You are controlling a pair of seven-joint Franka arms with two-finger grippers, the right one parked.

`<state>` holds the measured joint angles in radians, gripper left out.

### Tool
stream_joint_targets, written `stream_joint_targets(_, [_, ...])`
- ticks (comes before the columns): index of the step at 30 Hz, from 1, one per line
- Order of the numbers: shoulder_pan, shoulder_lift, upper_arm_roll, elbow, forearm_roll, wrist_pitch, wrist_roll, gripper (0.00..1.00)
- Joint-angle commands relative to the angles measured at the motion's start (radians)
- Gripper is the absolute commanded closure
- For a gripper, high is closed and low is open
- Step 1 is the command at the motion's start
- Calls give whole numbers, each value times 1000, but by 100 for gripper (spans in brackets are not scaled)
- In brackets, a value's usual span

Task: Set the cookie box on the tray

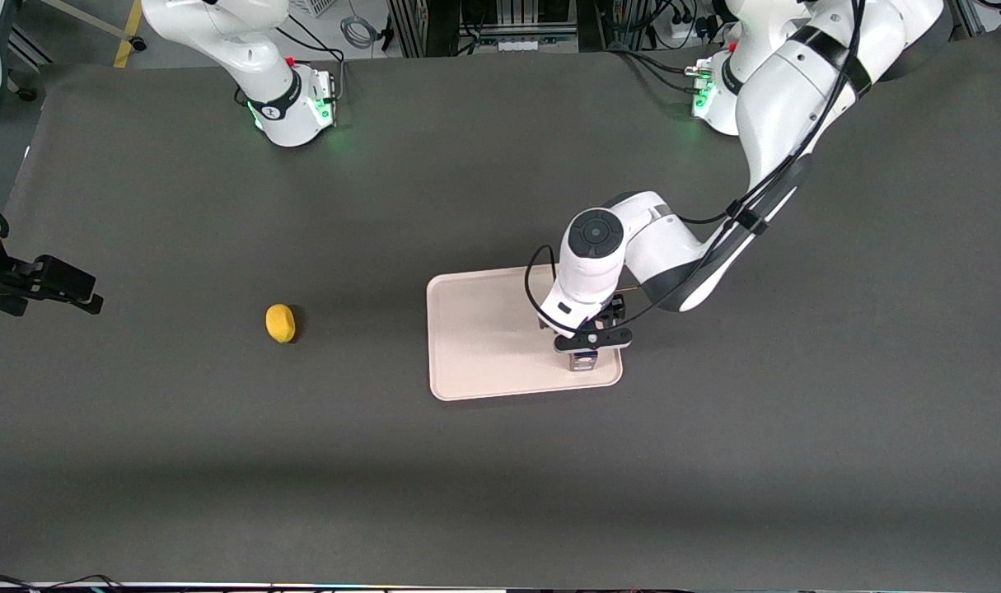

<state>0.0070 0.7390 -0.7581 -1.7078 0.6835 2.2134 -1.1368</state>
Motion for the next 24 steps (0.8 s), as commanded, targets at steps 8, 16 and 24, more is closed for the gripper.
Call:
stream_joint_targets(8, [8,-35,-7,8,2,-18,-23,0])
stream_joint_targets(16, [24,-107,-50,39,-53,-135,0,0])
stream_joint_targets(24, [54,-230,-56,125,-238,-280,204,0])
